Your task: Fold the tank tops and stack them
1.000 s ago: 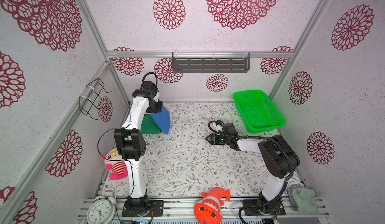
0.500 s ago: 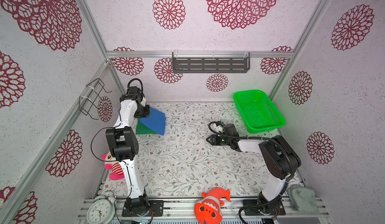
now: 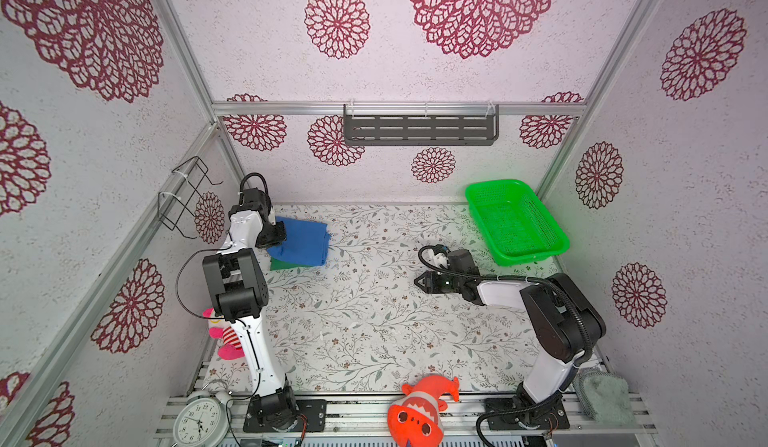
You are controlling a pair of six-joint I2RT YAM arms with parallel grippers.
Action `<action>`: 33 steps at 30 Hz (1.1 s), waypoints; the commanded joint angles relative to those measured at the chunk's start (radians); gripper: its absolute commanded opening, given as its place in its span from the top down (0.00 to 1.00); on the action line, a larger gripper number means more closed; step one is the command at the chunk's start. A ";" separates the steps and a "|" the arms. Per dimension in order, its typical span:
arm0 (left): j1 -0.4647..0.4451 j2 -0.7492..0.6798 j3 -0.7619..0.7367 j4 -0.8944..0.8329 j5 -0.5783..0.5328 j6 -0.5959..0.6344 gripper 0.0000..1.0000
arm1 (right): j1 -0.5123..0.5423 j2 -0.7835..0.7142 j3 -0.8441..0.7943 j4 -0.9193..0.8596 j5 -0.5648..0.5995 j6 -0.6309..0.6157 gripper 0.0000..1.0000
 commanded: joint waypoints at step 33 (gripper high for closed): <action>-0.295 -0.884 -1.058 0.716 -0.518 -0.236 0.03 | -0.230 -0.382 -0.310 0.163 0.841 -0.434 0.01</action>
